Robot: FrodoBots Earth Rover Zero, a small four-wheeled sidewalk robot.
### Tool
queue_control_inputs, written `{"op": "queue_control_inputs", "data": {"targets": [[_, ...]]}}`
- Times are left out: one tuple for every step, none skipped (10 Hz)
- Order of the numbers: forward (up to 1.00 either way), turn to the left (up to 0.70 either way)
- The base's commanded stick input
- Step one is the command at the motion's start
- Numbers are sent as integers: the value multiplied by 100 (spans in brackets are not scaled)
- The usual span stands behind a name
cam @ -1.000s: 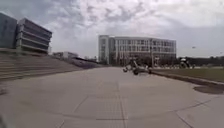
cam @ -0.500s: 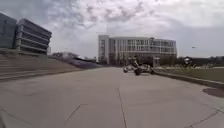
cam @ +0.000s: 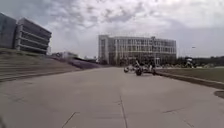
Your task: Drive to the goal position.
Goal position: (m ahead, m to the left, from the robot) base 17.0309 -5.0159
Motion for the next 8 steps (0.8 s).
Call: {"op": "queue_control_inputs", "data": {"targets": [[70,0],[70,0],[70,0],[70,0],[70,0],[70,0],[70,0],[70,0]]}}
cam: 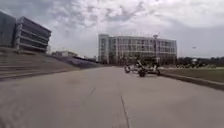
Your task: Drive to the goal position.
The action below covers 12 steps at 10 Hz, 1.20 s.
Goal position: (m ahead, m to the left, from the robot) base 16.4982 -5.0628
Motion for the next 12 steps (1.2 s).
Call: {"op": "queue_control_inputs", "data": {"targets": [[70,0],[70,0],[70,0],[70,0],[70,0],[70,0],[70,0],[70,0],[70,0],[70,0],[70,0],[70,0]]}}
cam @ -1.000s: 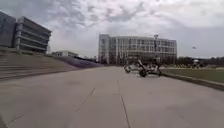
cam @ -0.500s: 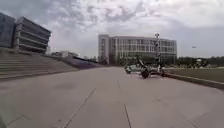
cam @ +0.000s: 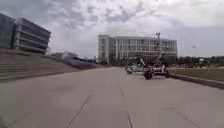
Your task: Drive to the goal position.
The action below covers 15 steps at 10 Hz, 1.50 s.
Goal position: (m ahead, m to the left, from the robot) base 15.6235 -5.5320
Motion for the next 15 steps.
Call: {"op": "queue_control_inputs", "data": {"targets": [[70,0],[70,0],[70,0],[70,0],[70,0],[70,0],[70,0],[70,0],[70,0],[70,0],[70,0],[70,0],[70,0],[70,0],[70,0]]}}
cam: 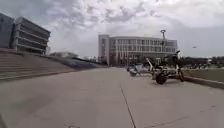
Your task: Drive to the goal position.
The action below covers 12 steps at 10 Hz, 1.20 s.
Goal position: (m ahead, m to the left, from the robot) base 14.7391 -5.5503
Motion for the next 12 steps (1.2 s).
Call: {"op": "queue_control_inputs", "data": {"targets": [[70,0],[70,0],[70,0],[70,0],[70,0],[70,0],[70,0],[70,0],[70,0],[70,0],[70,0],[70,0]]}}
